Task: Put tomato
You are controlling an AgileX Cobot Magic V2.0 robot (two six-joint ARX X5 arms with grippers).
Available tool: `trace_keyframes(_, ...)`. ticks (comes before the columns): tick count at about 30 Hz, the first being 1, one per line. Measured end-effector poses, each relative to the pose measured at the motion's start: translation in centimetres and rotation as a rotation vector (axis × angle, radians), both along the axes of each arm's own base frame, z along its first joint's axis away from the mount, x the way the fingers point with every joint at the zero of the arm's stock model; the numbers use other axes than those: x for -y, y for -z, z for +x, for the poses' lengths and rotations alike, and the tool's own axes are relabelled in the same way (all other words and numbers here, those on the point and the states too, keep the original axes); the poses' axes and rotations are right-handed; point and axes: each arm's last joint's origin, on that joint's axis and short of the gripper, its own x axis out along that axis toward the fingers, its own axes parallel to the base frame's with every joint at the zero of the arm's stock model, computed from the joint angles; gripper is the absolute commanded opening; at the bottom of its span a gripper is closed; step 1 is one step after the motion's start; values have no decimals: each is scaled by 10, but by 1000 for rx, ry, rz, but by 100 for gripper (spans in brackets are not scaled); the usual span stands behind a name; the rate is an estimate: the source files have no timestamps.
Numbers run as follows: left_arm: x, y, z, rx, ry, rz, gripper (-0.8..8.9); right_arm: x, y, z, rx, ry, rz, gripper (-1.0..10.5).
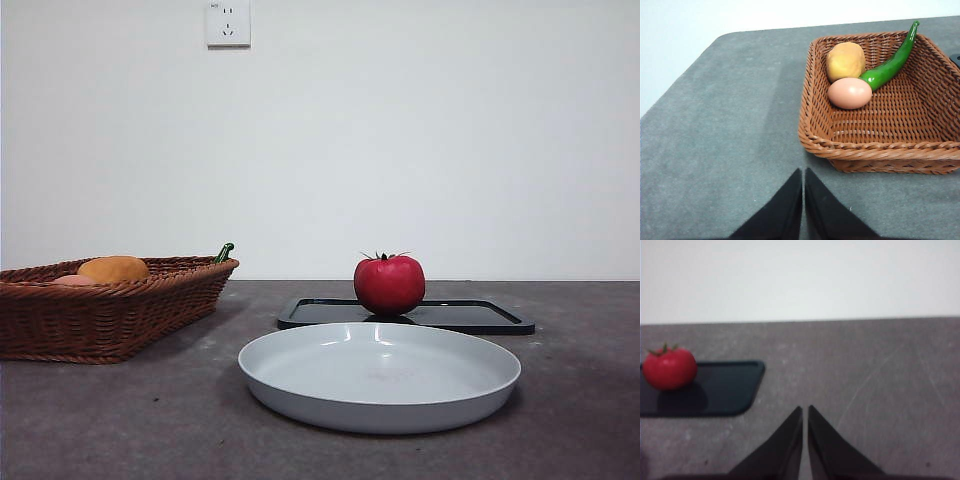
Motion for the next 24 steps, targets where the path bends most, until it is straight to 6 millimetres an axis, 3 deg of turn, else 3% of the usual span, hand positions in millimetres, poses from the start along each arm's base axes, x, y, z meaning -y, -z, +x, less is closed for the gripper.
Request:
trace_keyframes(6,0,0,0,0,0,0,8,1,10,-1,-100,15,11,6)
trace_keyframes(24,0,0,0,0,0,0,8,1,9,-1,-98,17,17,6)
